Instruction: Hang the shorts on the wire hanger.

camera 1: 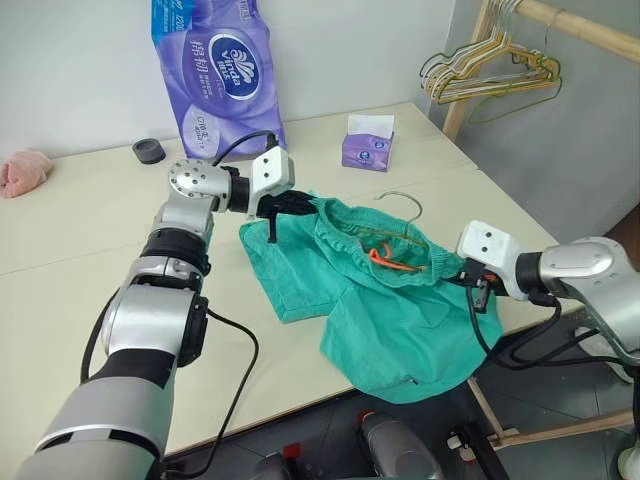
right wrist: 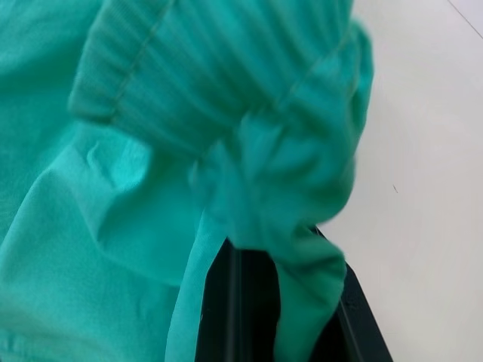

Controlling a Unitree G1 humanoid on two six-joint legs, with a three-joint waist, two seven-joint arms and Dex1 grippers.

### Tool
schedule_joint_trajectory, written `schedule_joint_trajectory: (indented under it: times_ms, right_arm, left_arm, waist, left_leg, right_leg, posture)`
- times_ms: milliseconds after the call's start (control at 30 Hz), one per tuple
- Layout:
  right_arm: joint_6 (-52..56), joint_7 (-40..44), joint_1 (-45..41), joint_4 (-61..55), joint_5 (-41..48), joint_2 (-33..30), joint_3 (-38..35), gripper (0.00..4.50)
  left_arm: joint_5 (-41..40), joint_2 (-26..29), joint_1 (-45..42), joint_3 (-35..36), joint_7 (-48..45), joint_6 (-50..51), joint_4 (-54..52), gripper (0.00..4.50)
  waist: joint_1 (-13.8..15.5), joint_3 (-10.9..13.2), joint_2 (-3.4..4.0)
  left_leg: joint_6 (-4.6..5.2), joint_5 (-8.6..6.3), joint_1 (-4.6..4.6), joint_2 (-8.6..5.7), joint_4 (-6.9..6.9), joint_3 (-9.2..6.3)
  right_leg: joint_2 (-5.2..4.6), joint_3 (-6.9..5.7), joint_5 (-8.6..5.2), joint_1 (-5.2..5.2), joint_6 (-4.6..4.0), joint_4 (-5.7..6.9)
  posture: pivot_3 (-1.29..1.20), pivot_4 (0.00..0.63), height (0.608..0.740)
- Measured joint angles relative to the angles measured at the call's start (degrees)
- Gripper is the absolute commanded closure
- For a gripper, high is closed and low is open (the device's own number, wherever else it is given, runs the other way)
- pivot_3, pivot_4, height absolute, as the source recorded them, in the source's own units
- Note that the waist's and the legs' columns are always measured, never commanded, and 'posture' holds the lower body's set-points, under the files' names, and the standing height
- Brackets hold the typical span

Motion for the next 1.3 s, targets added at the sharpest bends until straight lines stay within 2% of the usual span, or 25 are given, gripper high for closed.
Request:
schedule_joint_trajectory:
  times_ms: [233,433,533,900,1233,1300]
  right_arm:
    - [0.22,-1.0,-1.98,1.26,-1.05,3.39,1.7,4.5]
    - [1.41,-1.73,-2.15,1.24,-0.98,5.13,1.79,4.5]
    - [2.49,-2.01,-2.78,1.17,-0.86,6.04,1.69,4.5]
    - [3.76,-2.26,-2.86,-0.2,0.43,6.74,0.75,4.5]
    - [4.74,-2.26,-2.86,-1.2,1.9,6.71,0.29,4.5]
    - [4.76,-2.24,-2.88,-1.21,2.12,6.61,0.29,4.5]
  left_arm:
    - [-1.52,-0.7,6.16,-2.46,-5.16,2.8,-9.26,4.44]
    - [-0.61,0.35,8.2,-4.05,-3.51,0.72,-11.29,4.44]
    - [0.01,0.33,8.26,-4.1,-0.88,0.23,-11.06,3.86]
    - [0.05,0.28,8.27,-4.05,2.2,-2.33,-10.51,0.67]
    - [1.24,-0.04,9.18,-6.69,1.03,-5.45,-10.5,0.67]
    - [1.23,-0.58,9.17,-6.73,0.63,-5.93,-10.2,1.06]
  waist:
    - [-0.07,0.0,0.01]
    - [0.08,0.0,0.0]
    - [0.05,0.0,0.01]
    - [0.04,-0.01,0.01]
    - [0.05,-0.01,0.01]
    - [0.04,-0.01,0.01]
  left_leg:
    - [0.0,0.0,0.02,0.08,0.0,-0.02]
    - [0.0,0.0,0.01,0.09,0.0,-0.08]
    - [0.0,0.0,0.01,0.09,0.0,-0.1]
    - [0.0,0.0,0.01,0.07,0.0,-0.08]
    - [0.0,0.0,0.0,0.07,0.0,-0.07]
    - [0.0,0.0,0.0,0.07,0.0,-0.05]
  right_leg:
    - [0.01,0.0,0.0,0.0,0.0,0.01]
    - [-0.06,0.01,0.0,0.0,0.0,0.01]
    - [-0.06,0.01,0.0,0.0,0.0,0.01]
    - [-0.06,0.0,0.0,0.0,0.0,0.01]
    - [-0.06,-0.01,0.0,0.0,0.0,0.01]
    - [-0.06,0.0,0.0,0.0,0.0,0.01]
  posture:
    - [-0.28,0.07,0.74]
    - [-0.28,0.069,0.74]
    - [-0.28,0.068,0.74]
    - [-0.27,0.068,0.74]
    - [-0.28,0.066,0.74]
    - [-0.28,0.065,0.74]
